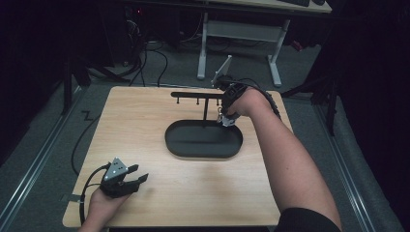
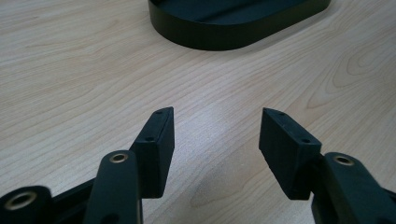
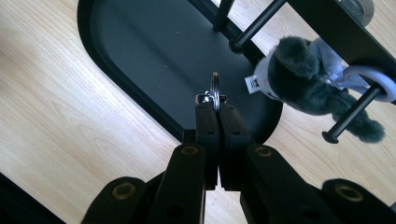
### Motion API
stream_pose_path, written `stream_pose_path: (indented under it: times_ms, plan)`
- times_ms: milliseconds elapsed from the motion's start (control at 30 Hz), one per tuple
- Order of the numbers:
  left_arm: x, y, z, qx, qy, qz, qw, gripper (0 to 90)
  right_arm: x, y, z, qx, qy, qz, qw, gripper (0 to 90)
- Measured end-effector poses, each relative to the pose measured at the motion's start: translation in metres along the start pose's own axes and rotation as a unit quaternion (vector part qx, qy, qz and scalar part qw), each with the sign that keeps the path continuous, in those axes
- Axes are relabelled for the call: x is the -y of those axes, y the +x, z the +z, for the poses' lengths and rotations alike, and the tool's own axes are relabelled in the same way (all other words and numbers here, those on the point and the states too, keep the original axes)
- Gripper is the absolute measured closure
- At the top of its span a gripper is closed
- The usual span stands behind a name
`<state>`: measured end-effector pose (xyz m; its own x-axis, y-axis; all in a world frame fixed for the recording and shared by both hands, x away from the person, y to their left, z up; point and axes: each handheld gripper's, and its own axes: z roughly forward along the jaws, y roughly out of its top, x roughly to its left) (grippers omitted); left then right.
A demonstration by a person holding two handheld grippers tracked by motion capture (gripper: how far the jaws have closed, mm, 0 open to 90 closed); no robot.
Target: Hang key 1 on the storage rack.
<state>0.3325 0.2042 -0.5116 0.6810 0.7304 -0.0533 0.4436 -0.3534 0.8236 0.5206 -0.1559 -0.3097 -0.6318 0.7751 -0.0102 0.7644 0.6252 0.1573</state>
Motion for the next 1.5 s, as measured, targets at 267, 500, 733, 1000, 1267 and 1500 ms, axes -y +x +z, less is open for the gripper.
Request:
stream_pose_path:
  times_ms: [267, 500, 733, 1000, 1267, 1500]
  plan:
    - [0.0, 0.0, 0.0, 0.0, -0.001, 0.0, 1.0, 46.0, -0.007, 0.002, -0.005, 0.006, 0.0, -0.005, 1.0, 89.1]
    - [0.0, 0.0, 0.0, 0.001, 0.0, 0.0, 1.0, 46.0, -0.012, 0.003, -0.007, 0.01, -0.002, -0.007, 0.9999, 89.1]
    - [0.0, -0.001, 0.0, 0.002, 0.001, 0.0, 1.0, 46.0, -0.016, 0.002, -0.006, 0.016, -0.002, -0.007, 0.9998, 89.1]
    - [0.0, -0.001, 0.0, 0.002, 0.001, 0.0, 1.0, 46.0, -0.019, -0.003, 0.002, 0.029, 0.004, -0.003, 0.9996, 89.0]
    - [0.0, 0.0, 0.0, 0.003, 0.001, 0.0, 1.0, 46.0, -0.023, -0.005, 0.008, 0.041, 0.002, -0.008, 0.9991, 88.6]
    - [0.0, 0.0, 0.0, 0.003, 0.001, 0.0, 1.0, 46.1, -0.022, -0.007, 0.011, 0.059, 0.002, 0.001, 0.9982, 81.5]
